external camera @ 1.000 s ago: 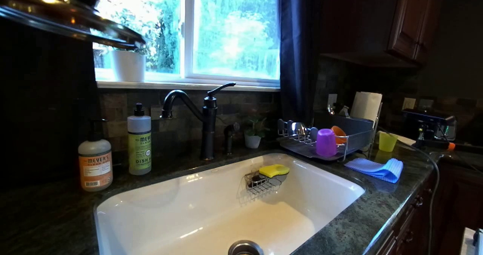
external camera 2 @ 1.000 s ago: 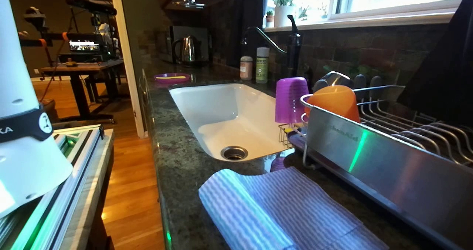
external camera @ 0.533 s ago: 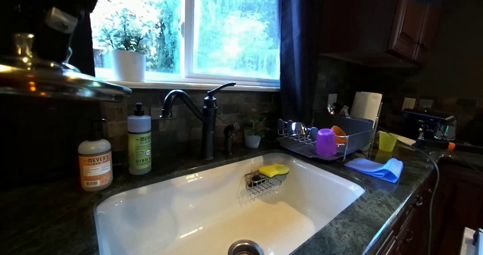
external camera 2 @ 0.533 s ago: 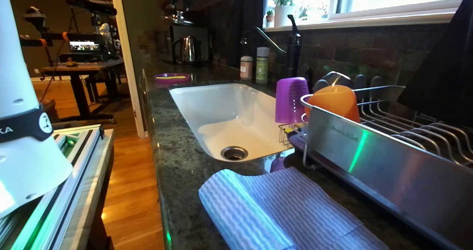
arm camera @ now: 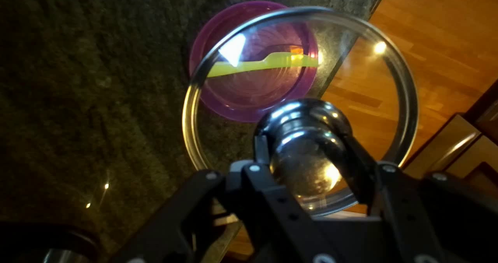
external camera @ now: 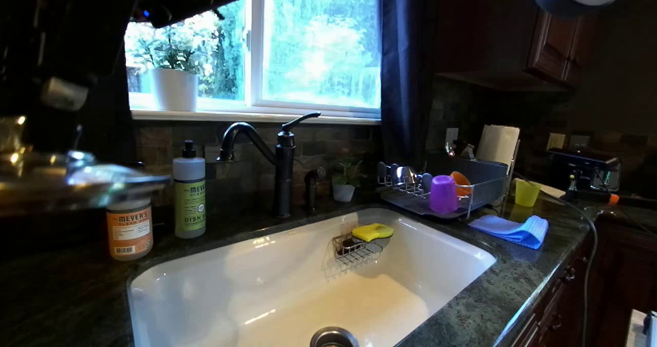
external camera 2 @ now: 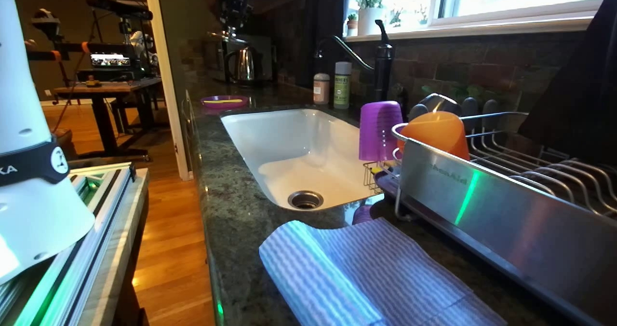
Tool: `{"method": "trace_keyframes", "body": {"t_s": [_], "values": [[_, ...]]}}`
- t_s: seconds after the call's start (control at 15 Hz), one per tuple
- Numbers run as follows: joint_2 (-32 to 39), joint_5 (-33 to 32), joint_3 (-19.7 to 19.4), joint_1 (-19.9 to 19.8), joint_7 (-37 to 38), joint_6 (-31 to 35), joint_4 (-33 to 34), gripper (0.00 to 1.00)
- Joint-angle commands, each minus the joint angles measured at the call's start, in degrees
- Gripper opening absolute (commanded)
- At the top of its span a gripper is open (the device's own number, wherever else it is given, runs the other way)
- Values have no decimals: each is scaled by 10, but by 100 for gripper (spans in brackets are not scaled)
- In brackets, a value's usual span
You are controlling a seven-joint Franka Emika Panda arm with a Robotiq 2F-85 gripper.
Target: Remove the lid from the dish rack and place it on the plate on the counter top
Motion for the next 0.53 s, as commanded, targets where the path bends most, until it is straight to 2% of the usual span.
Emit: {"method": "trace_keyframes", "body": {"t_s": [0.0, 0.27, 0.47], "values": [[74, 12, -13, 45, -4, 9, 36, 24], [138, 1, -30, 94, 18, 34, 59, 24], [151, -16, -41, 109, 46, 26, 65, 24]]}}
